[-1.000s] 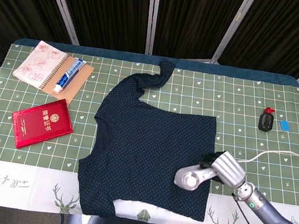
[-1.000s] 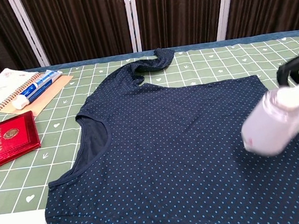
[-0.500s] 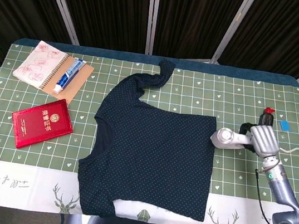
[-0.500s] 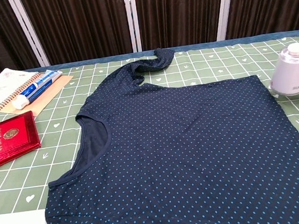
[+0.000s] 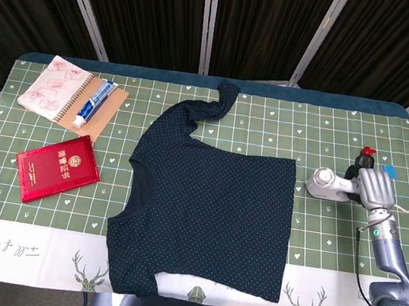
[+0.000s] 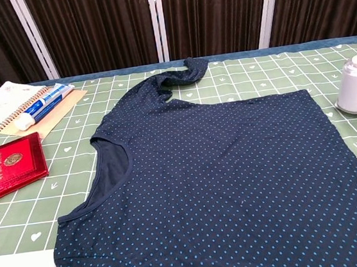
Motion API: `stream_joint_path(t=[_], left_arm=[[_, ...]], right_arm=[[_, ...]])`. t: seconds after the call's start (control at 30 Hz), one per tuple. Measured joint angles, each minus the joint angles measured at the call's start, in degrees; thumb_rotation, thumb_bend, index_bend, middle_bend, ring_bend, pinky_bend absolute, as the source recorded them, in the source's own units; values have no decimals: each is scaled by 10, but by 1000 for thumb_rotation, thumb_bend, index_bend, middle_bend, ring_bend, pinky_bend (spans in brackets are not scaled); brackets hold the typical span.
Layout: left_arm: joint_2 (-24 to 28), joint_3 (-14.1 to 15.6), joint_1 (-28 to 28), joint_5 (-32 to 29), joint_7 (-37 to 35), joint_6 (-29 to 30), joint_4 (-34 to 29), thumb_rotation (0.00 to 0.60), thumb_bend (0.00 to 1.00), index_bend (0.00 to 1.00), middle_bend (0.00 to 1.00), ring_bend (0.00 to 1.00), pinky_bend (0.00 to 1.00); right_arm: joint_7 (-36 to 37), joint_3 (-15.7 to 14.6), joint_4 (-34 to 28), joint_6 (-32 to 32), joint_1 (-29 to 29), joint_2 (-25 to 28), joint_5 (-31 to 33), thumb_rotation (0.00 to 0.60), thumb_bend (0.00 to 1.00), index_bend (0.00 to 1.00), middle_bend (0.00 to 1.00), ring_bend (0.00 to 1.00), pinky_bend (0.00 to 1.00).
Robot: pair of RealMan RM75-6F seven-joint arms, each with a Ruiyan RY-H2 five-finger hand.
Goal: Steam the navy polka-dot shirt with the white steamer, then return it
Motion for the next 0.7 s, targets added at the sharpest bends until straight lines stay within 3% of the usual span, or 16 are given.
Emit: stream_joint_path(t=[0.07, 0.13, 0.23, 0.3, 0.53, 0.7], left_arm=[[0, 0, 0, 0, 0, 0, 0, 600, 0, 0, 0, 0, 0], [0, 1, 1, 0, -1, 0, -1, 600, 0, 0, 0, 0, 0], [0, 1, 1, 1, -1, 1, -1, 600, 0, 0, 0, 0, 0], [1, 1, 1, 3, -1, 2, -2, 600, 0, 0, 0, 0, 0], [4, 3, 4, 10, -6, 6, -6, 600, 0, 0, 0, 0, 0], [9, 4, 7, 18, -12, 11, -10, 600, 0, 0, 0, 0, 0]], right_arm=[[1, -8, -4, 1, -2, 4, -9, 600, 135, 430, 375, 376, 714], [0, -13, -6, 4, -3, 5, -13, 600, 12, 282, 230, 212, 612], [-4, -16, -8, 2, -5, 8, -16, 600, 0, 86, 42, 20, 403], [-3, -17, -12, -4, -6, 11, -17, 600, 0, 12, 1, 0, 306], [-28, -18, -54, -5, -18, 38, -16, 600, 0, 0, 0, 0, 50], [-83, -13, -142, 29, -37, 83, -11, 600, 0, 0, 0, 0, 0]])
